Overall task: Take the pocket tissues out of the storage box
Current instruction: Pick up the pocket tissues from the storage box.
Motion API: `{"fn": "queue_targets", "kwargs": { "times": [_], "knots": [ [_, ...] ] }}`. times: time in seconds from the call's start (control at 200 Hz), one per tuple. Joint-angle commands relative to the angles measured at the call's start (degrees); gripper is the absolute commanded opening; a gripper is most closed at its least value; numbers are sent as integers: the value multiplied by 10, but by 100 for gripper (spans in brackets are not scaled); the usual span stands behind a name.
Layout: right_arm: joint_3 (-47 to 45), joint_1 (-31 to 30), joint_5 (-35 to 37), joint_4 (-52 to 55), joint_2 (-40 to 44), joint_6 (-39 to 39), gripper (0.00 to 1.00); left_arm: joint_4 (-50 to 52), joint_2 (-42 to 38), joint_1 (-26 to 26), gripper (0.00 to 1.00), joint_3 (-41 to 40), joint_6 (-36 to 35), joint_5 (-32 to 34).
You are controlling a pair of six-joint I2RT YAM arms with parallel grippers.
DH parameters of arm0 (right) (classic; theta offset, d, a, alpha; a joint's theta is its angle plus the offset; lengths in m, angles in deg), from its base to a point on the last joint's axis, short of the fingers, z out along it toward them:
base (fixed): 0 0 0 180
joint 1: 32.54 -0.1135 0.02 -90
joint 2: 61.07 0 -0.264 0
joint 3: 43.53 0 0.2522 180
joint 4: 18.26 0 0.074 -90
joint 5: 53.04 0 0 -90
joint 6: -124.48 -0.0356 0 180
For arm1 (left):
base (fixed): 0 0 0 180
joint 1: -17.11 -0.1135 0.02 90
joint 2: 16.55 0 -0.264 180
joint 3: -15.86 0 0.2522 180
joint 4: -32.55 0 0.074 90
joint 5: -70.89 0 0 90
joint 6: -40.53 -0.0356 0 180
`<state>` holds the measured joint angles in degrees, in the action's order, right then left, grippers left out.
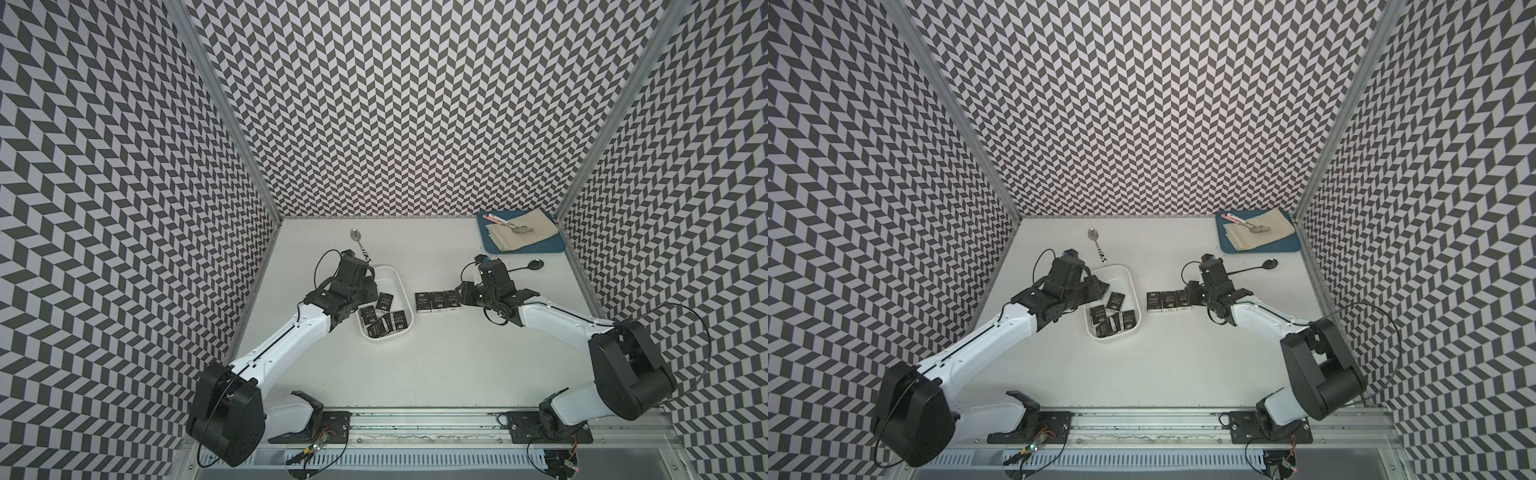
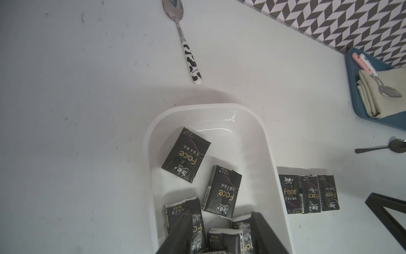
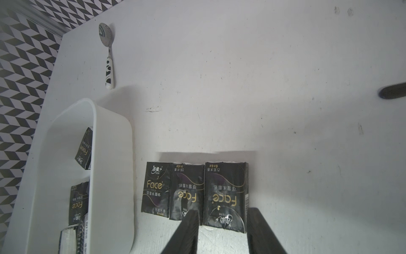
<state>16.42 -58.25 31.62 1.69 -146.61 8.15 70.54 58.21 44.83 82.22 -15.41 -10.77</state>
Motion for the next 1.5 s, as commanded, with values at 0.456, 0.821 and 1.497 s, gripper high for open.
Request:
{"fn": "queue_targets", "kwargs": {
  "times": [0.456, 0.821, 1.497],
  "knots": [
    [14, -3, 4, 4, 30, 14, 43, 52, 164, 15, 42, 82, -82, 79],
    [8, -3, -13, -7, 37, 8, 43, 79, 238, 12, 42, 126, -85, 106],
    [5, -4, -26, -11, 44, 12, 43, 72, 323, 11, 17, 141, -82, 153]
  ]
}}
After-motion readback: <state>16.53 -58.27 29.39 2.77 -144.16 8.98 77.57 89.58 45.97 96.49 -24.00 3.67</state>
